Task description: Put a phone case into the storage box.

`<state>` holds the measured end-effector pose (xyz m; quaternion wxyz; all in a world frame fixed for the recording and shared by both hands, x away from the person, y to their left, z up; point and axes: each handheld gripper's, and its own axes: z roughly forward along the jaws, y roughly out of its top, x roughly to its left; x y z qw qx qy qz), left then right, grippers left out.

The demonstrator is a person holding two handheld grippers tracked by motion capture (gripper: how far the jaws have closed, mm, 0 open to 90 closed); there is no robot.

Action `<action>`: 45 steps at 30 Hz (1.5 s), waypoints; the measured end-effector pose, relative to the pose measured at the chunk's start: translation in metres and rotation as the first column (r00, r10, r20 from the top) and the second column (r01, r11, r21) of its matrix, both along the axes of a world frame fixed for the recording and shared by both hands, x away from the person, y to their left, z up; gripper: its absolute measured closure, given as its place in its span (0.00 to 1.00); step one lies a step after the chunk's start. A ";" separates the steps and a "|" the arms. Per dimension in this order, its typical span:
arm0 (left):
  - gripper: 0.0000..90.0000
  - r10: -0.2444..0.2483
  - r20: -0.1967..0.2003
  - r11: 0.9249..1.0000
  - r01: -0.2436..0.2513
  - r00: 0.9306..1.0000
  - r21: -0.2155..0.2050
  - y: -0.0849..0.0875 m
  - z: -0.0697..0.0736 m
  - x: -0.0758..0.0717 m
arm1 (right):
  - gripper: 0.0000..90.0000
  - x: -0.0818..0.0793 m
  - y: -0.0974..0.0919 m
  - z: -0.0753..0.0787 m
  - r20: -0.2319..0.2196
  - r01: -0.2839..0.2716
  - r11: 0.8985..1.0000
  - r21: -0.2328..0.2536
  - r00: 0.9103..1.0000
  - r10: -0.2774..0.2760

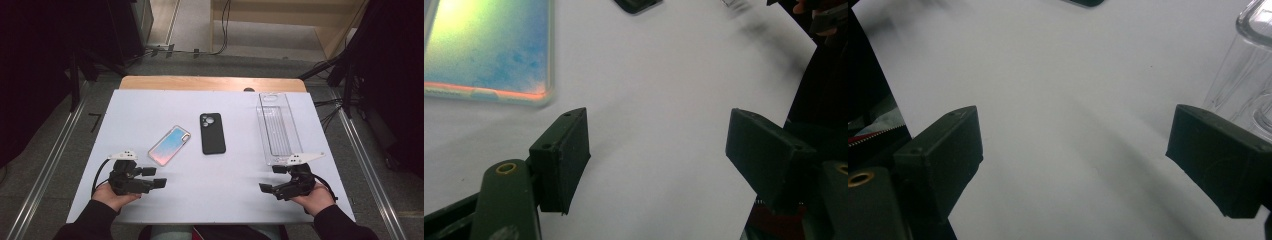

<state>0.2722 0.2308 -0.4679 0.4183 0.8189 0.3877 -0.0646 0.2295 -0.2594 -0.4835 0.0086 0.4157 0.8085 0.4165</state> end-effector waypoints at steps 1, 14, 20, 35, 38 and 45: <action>0.29 0.000 0.000 1.000 0.000 1.000 0.000 0.000 0.000 0.000 | 0.07 0.000 0.000 0.000 0.000 0.000 1.000 0.000 1.000 0.000; 0.29 0.006 -0.015 1.000 -0.006 1.000 -0.006 -0.001 0.000 0.003 | 0.07 0.001 0.001 -0.001 -0.004 0.001 1.000 -0.004 1.000 -0.001; 0.29 -0.002 -0.018 1.000 0.002 1.000 -0.003 -0.002 -0.001 0.005 | 0.07 0.002 0.002 -0.002 -0.007 0.003 1.000 -0.006 1.000 -0.003; 0.28 0.058 0.035 0.998 -0.058 0.998 0.014 -0.004 0.006 0.009 | 0.07 0.003 0.007 -0.001 -0.008 -0.021 1.000 0.003 1.000 0.021; 0.28 0.069 0.043 0.998 -0.070 0.997 0.011 -0.004 0.007 0.011 | 0.07 0.002 0.007 0.000 -0.005 -0.027 1.000 -0.005 1.000 0.027; 0.27 0.023 0.095 1.000 -0.025 0.995 0.010 -0.007 0.012 0.015 | 0.07 0.001 0.004 0.000 -0.003 -0.022 1.000 -0.004 1.000 0.022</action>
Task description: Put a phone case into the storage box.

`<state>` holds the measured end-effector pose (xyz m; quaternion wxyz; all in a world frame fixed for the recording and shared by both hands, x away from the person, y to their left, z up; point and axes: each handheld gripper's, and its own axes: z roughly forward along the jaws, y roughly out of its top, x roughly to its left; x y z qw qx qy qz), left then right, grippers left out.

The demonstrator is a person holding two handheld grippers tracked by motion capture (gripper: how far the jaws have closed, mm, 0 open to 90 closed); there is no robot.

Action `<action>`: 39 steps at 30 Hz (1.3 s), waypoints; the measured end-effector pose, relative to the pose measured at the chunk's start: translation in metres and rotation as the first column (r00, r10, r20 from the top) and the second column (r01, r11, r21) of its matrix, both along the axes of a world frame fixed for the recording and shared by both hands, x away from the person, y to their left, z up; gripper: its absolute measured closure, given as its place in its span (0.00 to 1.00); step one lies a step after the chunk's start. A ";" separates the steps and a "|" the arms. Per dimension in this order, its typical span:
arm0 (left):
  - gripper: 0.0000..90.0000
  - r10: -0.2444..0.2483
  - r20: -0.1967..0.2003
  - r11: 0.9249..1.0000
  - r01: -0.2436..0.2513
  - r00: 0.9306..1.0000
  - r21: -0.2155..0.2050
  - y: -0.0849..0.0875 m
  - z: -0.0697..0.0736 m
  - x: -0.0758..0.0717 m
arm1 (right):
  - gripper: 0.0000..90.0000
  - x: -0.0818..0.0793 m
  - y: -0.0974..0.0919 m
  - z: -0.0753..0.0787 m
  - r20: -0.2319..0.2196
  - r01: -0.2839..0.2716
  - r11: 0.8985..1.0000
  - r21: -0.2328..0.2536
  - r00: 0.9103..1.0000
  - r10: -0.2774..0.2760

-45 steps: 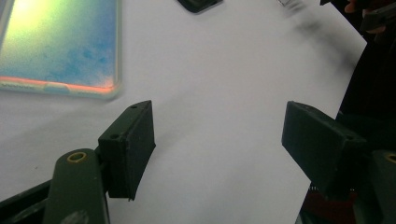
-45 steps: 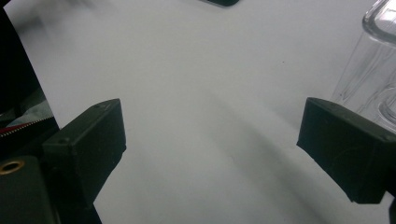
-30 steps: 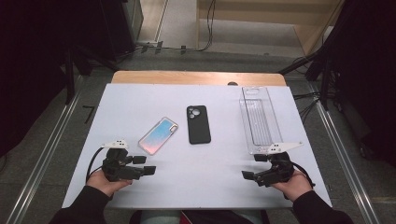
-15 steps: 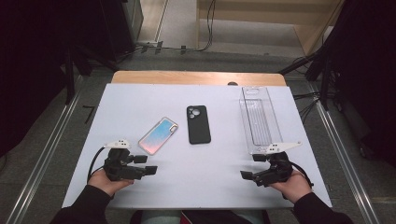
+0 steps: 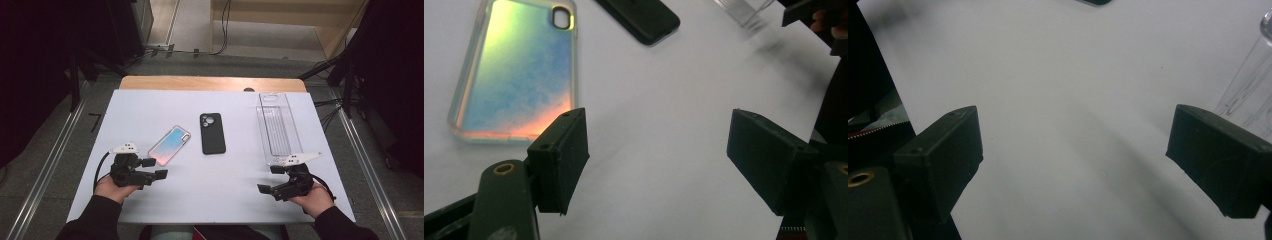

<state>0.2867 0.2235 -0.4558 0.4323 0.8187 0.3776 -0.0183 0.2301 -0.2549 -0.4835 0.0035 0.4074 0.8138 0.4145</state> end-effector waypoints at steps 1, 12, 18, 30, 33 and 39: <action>0.24 -0.006 -0.003 1.000 0.006 1.000 -0.006 -0.001 0.001 0.002 | 0.07 0.000 0.000 0.000 -0.001 0.002 1.000 0.000 1.000 -0.002; 0.01 -0.045 0.013 0.999 0.045 0.999 -0.005 -0.010 0.008 0.011 | 0.07 -0.001 -0.001 0.000 -0.003 0.006 1.000 0.002 1.000 -0.006; 0.15 0.023 0.006 1.000 -0.023 1.000 0.019 -0.015 0.011 0.017 | 0.07 -0.001 -0.001 0.000 -0.004 0.004 1.000 0.002 1.000 -0.004; 0.15 0.018 0.020 1.000 -0.019 1.000 0.025 -0.015 0.017 0.037 | 0.07 -0.001 -0.003 0.001 -0.002 0.007 1.000 0.008 1.000 -0.007; 0.15 0.019 0.034 0.999 -0.020 0.999 0.043 -0.016 0.018 0.043 | 0.07 -0.002 -0.003 0.001 -0.001 0.005 1.000 0.010 1.000 -0.005; 0.15 0.032 0.062 0.998 -0.035 0.998 0.058 -0.019 0.021 0.056 | 0.07 -0.002 -0.002 0.001 -0.002 0.003 1.000 0.011 1.000 -0.003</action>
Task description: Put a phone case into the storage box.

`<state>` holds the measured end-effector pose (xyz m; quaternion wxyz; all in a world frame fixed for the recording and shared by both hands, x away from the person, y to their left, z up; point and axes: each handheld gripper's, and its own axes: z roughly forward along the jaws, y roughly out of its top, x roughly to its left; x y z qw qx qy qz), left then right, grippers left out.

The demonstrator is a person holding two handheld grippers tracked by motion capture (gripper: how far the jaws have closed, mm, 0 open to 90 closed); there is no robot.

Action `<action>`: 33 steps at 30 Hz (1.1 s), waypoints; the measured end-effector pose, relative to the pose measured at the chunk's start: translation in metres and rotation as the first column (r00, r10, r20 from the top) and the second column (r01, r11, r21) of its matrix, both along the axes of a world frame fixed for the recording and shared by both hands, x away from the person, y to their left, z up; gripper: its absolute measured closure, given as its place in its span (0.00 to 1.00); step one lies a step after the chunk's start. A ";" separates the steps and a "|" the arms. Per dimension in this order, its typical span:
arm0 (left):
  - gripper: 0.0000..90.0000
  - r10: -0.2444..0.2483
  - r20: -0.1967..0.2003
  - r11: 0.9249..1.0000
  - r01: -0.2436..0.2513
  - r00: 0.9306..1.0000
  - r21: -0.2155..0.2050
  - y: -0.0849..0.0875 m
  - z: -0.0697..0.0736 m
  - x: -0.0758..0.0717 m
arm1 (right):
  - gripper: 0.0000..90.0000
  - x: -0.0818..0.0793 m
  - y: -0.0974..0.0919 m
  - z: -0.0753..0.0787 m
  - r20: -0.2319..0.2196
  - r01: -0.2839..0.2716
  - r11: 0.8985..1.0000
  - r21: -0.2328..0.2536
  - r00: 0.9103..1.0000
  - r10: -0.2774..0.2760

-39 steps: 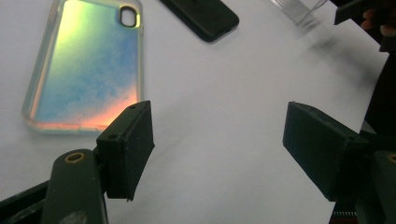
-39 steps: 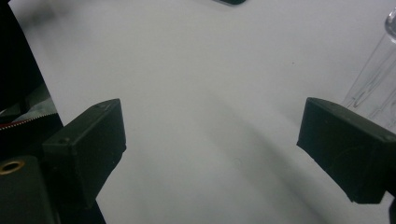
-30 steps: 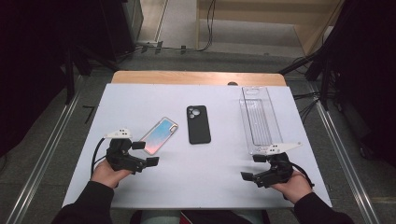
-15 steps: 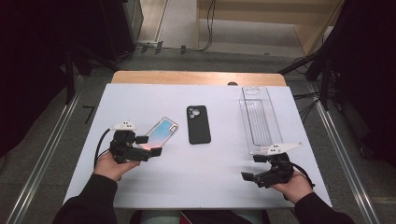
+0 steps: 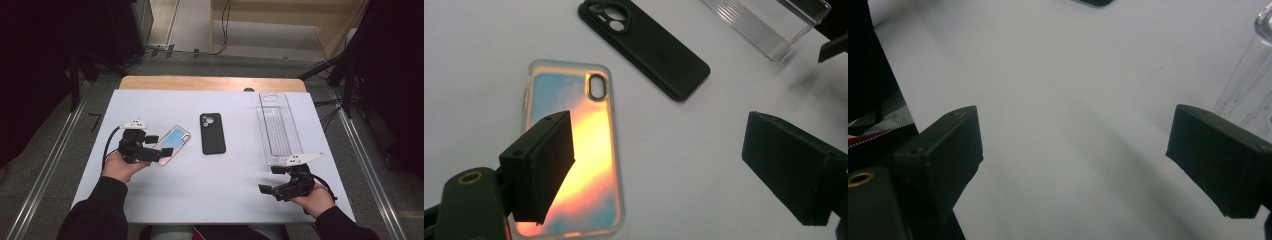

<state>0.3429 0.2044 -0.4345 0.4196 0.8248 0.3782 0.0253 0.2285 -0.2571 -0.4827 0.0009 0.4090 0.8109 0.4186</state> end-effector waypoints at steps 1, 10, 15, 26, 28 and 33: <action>0.15 0.002 0.004 1.000 -0.002 1.000 0.003 -0.001 0.000 0.003 | 0.07 0.000 0.000 0.000 0.001 -0.002 1.000 -0.001 1.000 0.002; 0.15 -0.015 0.016 0.999 0.014 1.000 0.034 -0.008 0.000 0.021 | 0.07 0.000 0.000 0.000 0.000 0.000 1.000 -0.001 1.000 0.000; 0.14 -0.011 0.015 1.000 0.011 1.000 0.014 -0.010 -0.002 0.029 | 0.07 0.000 0.000 0.000 0.002 -0.002 1.000 -0.001 1.000 0.002; 0.06 -0.029 0.126 0.995 0.016 0.992 0.103 -0.016 -0.008 0.033 | 0.07 0.000 0.000 0.000 0.001 0.001 1.000 0.001 1.000 -0.001; 0.06 -0.031 0.110 0.992 0.018 0.993 0.123 -0.018 -0.011 0.033 | 0.07 0.000 0.000 0.000 0.000 0.001 1.000 0.002 1.000 -0.001; 0.06 -0.026 0.085 0.993 0.016 0.996 0.120 -0.020 -0.015 0.034 | 0.07 0.000 0.000 0.000 0.002 0.000 1.000 0.001 1.000 0.000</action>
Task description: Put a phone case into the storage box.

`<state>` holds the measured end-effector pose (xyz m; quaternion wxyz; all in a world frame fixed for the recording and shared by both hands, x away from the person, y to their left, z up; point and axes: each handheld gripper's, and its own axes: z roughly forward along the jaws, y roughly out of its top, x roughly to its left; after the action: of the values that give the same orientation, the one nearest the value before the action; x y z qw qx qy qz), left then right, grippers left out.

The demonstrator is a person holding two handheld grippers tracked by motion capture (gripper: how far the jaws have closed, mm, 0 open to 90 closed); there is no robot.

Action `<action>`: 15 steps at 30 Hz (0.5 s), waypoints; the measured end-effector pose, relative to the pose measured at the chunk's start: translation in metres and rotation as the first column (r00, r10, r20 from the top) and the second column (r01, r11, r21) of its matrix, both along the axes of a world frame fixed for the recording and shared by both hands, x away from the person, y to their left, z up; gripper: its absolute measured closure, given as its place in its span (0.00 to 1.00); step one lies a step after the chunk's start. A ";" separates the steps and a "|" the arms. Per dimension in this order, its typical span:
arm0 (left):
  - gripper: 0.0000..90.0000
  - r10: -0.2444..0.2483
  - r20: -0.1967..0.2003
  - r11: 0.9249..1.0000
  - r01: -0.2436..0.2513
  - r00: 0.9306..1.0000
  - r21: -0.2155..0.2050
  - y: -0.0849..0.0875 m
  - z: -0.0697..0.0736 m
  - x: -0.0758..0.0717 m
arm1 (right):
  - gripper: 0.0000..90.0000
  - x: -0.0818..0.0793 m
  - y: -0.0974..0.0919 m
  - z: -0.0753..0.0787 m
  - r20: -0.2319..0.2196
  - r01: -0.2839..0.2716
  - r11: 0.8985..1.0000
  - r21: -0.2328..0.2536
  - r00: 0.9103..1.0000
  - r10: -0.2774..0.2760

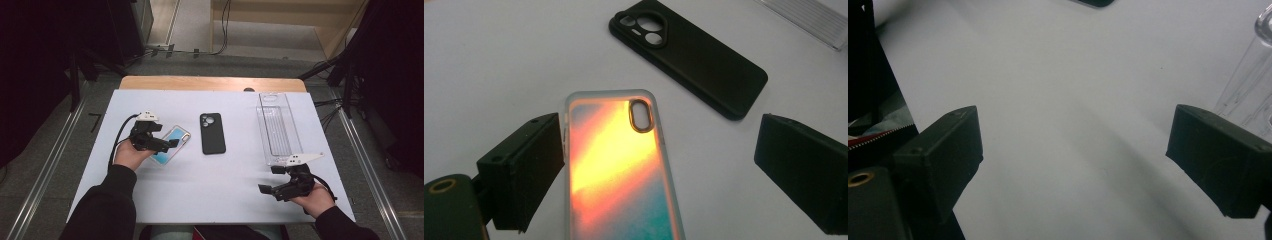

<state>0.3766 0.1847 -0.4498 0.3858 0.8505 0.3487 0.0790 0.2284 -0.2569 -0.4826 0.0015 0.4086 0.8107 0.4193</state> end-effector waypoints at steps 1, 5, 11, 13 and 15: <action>0.06 0.001 0.000 1.000 -0.001 1.000 0.001 0.000 -0.001 0.000 | 0.07 0.000 0.000 0.000 0.001 0.000 1.000 0.000 1.000 0.000; 0.12 0.027 0.020 1.000 -0.027 0.999 0.007 0.001 -0.006 -0.001 | 0.07 0.000 0.000 0.000 0.000 -0.001 1.000 0.001 1.000 0.001; 0.14 0.068 -0.002 0.997 -0.068 0.998 0.030 0.005 -0.017 0.003 | 0.07 0.000 0.000 0.000 0.001 -0.004 1.000 -0.001 1.000 0.004; 0.14 0.076 -0.014 0.997 -0.075 0.997 0.027 0.005 -0.020 0.004 | 0.07 0.000 0.000 0.000 0.002 -0.006 1.000 -0.004 1.000 0.006; 0.14 0.069 -0.020 0.997 -0.069 0.997 0.031 0.005 -0.022 0.004 | 0.07 0.000 0.000 0.000 0.001 -0.006 1.000 -0.005 1.000 0.006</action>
<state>0.3806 0.1900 -0.4714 0.3664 0.8444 0.3806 0.0885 0.2286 -0.2565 -0.4828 0.0017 0.4061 0.8129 0.4175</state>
